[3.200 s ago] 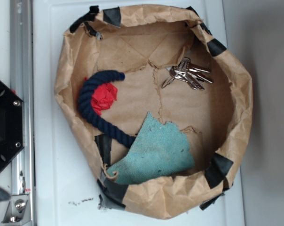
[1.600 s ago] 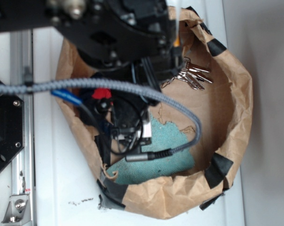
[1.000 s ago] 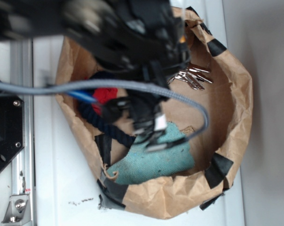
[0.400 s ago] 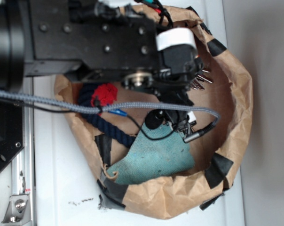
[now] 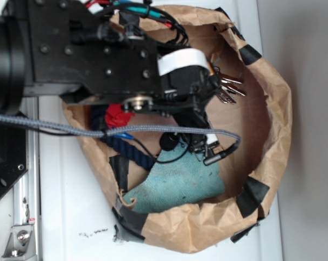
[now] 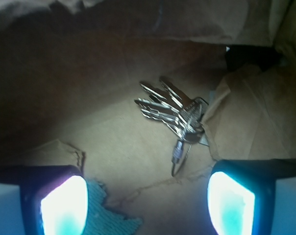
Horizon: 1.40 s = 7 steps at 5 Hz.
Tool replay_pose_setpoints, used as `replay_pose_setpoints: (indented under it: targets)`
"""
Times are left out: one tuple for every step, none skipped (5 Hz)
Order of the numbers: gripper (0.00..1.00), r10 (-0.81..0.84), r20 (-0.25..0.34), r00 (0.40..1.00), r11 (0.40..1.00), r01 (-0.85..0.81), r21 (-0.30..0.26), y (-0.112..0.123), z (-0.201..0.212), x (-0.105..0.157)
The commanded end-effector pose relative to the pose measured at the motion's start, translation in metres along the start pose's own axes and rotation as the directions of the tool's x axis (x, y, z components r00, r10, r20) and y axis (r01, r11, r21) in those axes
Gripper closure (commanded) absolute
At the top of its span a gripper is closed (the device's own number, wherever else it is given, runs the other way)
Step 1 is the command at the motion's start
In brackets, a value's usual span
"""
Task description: Grab the silver keys.
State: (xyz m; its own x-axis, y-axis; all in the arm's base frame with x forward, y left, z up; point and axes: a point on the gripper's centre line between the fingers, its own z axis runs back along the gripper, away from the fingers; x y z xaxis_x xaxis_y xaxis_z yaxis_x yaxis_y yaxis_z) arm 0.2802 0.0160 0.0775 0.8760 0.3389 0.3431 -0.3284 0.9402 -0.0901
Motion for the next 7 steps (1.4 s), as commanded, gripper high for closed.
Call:
replay_pose_setpoints:
  targets:
    - [0.00, 0.014, 0.031, 0.999, 1.000, -0.014, -0.002, -0.003, 0.003, 0.005]
    - [0.00, 0.038, 0.037, 0.999, 0.997, -0.040, 0.060, 0.002, -0.011, 0.012]
    - [0.00, 0.037, 0.069, 0.997, 0.992, -0.045, 0.117, 0.008, -0.029, 0.019]
    - [0.00, 0.016, 0.076, 0.997, 0.988, -0.027, 0.152, 0.007, -0.036, 0.026]
    - [0.00, -0.008, 0.060, 0.998, 0.985, -0.002, 0.171, 0.007, -0.044, 0.023]
    - [1.00, 0.023, 0.059, 0.998, 0.985, -0.033, 0.167, 0.008, -0.045, 0.021]
    - [1.00, 0.034, 0.048, 0.998, 0.985, -0.041, 0.166, 0.009, -0.047, 0.021]
